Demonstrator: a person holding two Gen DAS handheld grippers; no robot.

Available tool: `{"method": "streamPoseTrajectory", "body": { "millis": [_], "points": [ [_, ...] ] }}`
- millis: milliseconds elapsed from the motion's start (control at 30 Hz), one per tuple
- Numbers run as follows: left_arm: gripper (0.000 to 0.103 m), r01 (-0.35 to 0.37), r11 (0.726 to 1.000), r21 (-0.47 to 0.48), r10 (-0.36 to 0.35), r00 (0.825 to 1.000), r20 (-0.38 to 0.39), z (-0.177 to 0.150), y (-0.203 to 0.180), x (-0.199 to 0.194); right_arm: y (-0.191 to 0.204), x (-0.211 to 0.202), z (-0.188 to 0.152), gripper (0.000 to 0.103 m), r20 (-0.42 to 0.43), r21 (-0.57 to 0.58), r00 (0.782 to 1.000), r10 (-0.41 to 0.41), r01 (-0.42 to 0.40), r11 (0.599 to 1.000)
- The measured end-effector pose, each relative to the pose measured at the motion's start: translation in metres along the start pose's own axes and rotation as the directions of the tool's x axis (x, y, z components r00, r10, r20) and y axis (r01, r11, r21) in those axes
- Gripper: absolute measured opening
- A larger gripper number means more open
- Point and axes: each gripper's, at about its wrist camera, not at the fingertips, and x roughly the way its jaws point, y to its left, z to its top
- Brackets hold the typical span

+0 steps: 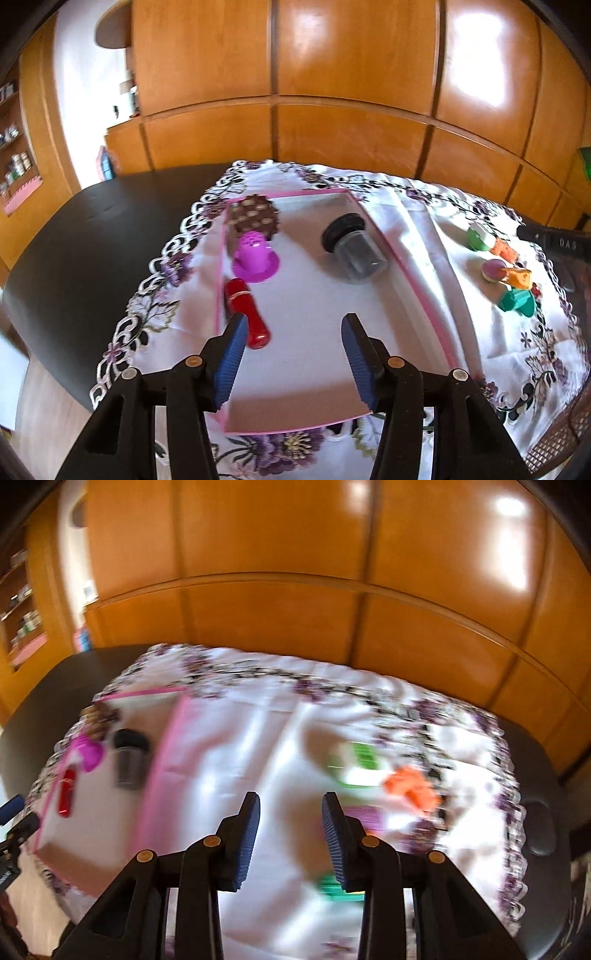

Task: Organize rigid objects
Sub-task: 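Move both tools back toward the toys beside the tray, then grasp the yellow piece with the left gripper while the right gripper grasps the red puzzle piece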

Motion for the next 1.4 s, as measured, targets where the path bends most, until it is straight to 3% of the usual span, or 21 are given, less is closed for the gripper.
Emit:
{"method": "streamPoseTrajectory", "body": {
  "millis": [167,300,400,467,533,700,767,833,1200,1267,1300,1333,1367,1400],
  "points": [
    [0.054,0.037,0.999,0.039,-0.036,0.999,-0.016,0.008,-0.022,0.005,-0.075,0.000,-0.008,0.036,0.004,0.158,0.994,-0.105,0.103,0.982],
    [0.054,0.085,0.991,0.104,-0.084,0.996,-0.013,0.018,-0.047,0.005,-0.135,0.008,-0.024,0.037,-0.010,0.346,0.982,-0.189,0.181,0.921],
    [0.054,0.143,0.976,0.167,-0.140,0.990,-0.033,0.024,-0.073,0.009,-0.165,0.021,-0.040,0.037,-0.080,0.500,0.986,-0.145,0.166,0.850],
    [0.054,0.188,0.960,0.206,-0.178,0.982,-0.067,0.026,-0.095,0.017,-0.178,0.022,-0.045,0.037,-0.075,0.566,0.992,-0.103,0.128,0.814],
    [0.054,0.242,0.944,0.227,-0.222,0.969,-0.109,0.026,-0.117,0.025,-0.182,0.025,-0.047,0.037,-0.098,0.576,0.990,-0.105,0.143,0.805],
    [0.066,0.347,0.900,0.264,-0.305,0.934,-0.189,0.020,-0.167,0.039,-0.182,0.034,-0.050,0.037,-0.123,0.592,0.992,-0.041,0.107,0.799],
    [0.066,0.403,0.882,0.245,-0.351,0.908,-0.230,0.021,-0.184,0.046,-0.181,0.034,-0.051,0.038,-0.123,0.591,0.992,-0.026,0.095,0.801],
    [0.068,0.432,0.870,0.239,-0.375,0.893,-0.251,0.022,-0.198,0.051,-0.180,0.038,-0.051,0.038,-0.127,0.591,0.992,-0.017,0.089,0.802],
    [0.076,0.513,0.843,0.162,-0.456,0.841,-0.293,0.053,-0.274,0.094,-0.178,0.039,-0.049,0.039,-0.110,0.589,0.994,0.023,0.046,0.807],
    [0.068,0.506,0.850,0.146,-0.445,0.838,-0.316,0.055,-0.285,0.112,-0.178,0.039,-0.049,0.039,-0.104,0.590,0.994,0.032,0.036,0.807],
    [0.054,0.511,0.848,0.138,-0.445,0.829,-0.339,0.054,-0.289,0.122,-0.178,0.039,-0.049,0.039,-0.103,0.590,0.994,0.034,0.034,0.807],
    [0.033,0.522,0.843,0.130,-0.450,0.818,-0.359,0.053,-0.291,0.128,-0.178,0.039,-0.049,0.039,-0.103,0.590,0.994,0.036,0.032,0.807],
    [0.030,0.548,0.831,0.095,-0.486,0.800,-0.352,0.055,-0.289,0.132,-0.178,0.039,-0.049,0.039,-0.103,0.589,0.994,0.038,0.030,0.808],
    [0.030,0.550,0.830,0.089,-0.491,0.798,-0.349,0.056,-0.288,0.132,-0.178,0.040,-0.049,0.039,-0.104,0.589,0.994,0.040,0.029,0.808]
  ]
}}
